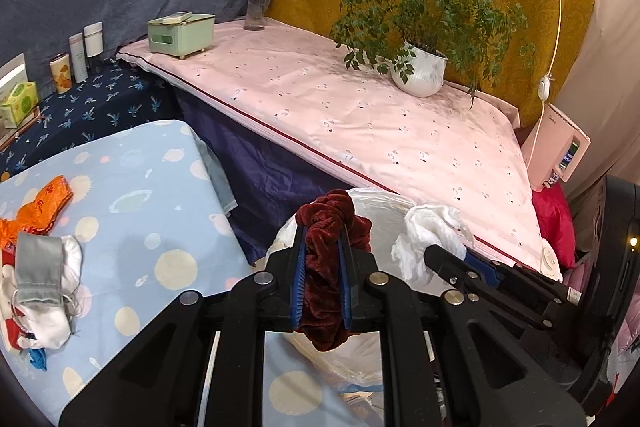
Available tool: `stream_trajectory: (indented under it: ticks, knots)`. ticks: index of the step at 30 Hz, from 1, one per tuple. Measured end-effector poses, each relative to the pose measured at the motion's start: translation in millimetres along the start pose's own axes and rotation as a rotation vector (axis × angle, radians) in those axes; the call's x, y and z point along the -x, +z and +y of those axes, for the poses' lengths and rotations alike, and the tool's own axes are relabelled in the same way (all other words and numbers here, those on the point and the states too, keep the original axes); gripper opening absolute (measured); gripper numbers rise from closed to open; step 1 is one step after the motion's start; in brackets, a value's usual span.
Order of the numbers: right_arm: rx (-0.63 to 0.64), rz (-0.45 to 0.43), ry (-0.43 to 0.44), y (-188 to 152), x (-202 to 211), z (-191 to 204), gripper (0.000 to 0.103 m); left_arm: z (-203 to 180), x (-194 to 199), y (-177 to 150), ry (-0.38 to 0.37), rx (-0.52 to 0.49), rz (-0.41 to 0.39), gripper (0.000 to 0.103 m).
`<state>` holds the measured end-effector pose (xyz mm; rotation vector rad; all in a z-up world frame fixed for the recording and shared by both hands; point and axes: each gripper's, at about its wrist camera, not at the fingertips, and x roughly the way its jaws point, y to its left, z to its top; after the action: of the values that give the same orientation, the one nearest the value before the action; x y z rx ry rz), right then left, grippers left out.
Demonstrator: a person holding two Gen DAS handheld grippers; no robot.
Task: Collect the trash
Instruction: 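Carry both items over the trash bin and open both tools to drop them, then return to the table and grasp the white paper cone cup with the left tool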
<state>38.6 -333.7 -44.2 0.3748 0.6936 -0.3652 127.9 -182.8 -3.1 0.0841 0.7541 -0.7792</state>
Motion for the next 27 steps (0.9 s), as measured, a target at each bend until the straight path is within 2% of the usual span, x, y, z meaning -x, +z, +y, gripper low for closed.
stream_trajectory:
  ticks: [1, 3, 5, 8, 11, 19, 27]
  knots:
    - [0.002, -0.002, -0.005, -1, -1, 1, 0.018, -1, -2, 0, -0.003, 0.001, 0.001, 0.016]
    - [-0.003, -0.006, -0.012, -1, -2, 0, 0.031, -3, -7, 1, -0.001, 0.004, 0.008, 0.022]
    - [-0.008, -0.016, -0.022, 0, -1, -3, 0.039, -3, -9, 1, 0.011, 0.012, 0.005, 0.039]
    - [-0.01, -0.029, -0.033, 0, 4, -4, 0.043, -2, -7, 1, 0.026, 0.021, -0.012, 0.052]
    - [-0.004, -0.044, -0.043, -1, 11, -3, 0.051, -2, -3, 1, 0.033, 0.024, -0.022, 0.054]
    - [0.014, -0.064, -0.039, -2, 27, 11, 0.055, 10, 15, -3, 0.054, 0.051, -0.042, 0.055]
    - [0.058, -0.077, -0.01, -6, 38, 46, 0.06, 44, 42, -14, 0.101, 0.111, -0.066, 0.057]
